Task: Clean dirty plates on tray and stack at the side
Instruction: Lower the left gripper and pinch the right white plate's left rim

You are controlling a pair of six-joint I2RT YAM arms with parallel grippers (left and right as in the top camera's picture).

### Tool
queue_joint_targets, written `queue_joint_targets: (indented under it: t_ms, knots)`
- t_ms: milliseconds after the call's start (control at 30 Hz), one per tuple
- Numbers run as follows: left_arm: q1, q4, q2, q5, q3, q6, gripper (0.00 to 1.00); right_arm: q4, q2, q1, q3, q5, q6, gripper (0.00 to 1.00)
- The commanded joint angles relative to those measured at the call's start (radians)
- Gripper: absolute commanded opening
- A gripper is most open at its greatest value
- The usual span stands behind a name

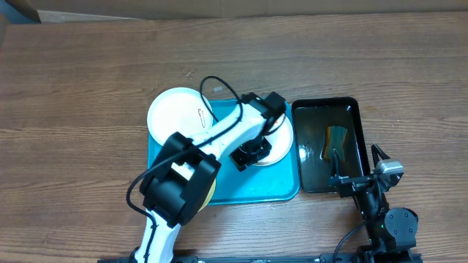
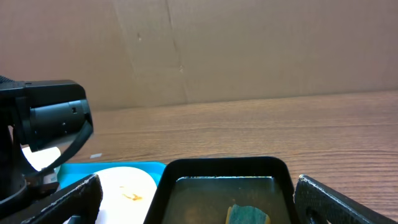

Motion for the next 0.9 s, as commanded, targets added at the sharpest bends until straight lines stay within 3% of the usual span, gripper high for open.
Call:
queue_joint_targets:
  t_ms: [0, 333, 500, 633, 867]
  knots:
    - [0.021, 0.025, -0.004, 0.050, -0.026, 0.075, 0.45, 0.003, -0.007, -0.007, -0.010, 0.001, 0.003, 1.00]
    - [0.033, 0.016, -0.004, -0.056, -0.024, 0.278, 0.33, 0.003, -0.007, -0.007, -0.010, 0.001, 0.003, 1.00]
    - [0.061, 0.011, -0.004, -0.066, -0.024, 0.321, 0.26, 0.003, -0.007, -0.007, -0.010, 0.002, 0.003, 1.00]
    - [0.086, 0.001, -0.004, -0.090, -0.024, 0.370, 0.04, 0.003, -0.007, -0.007, -0.010, 0.001, 0.003, 1.00]
    - [0.124, 0.006, -0.004, -0.089, -0.024, 0.441, 0.04, 0.003, -0.007, -0.007, -0.010, 0.001, 0.003, 1.00]
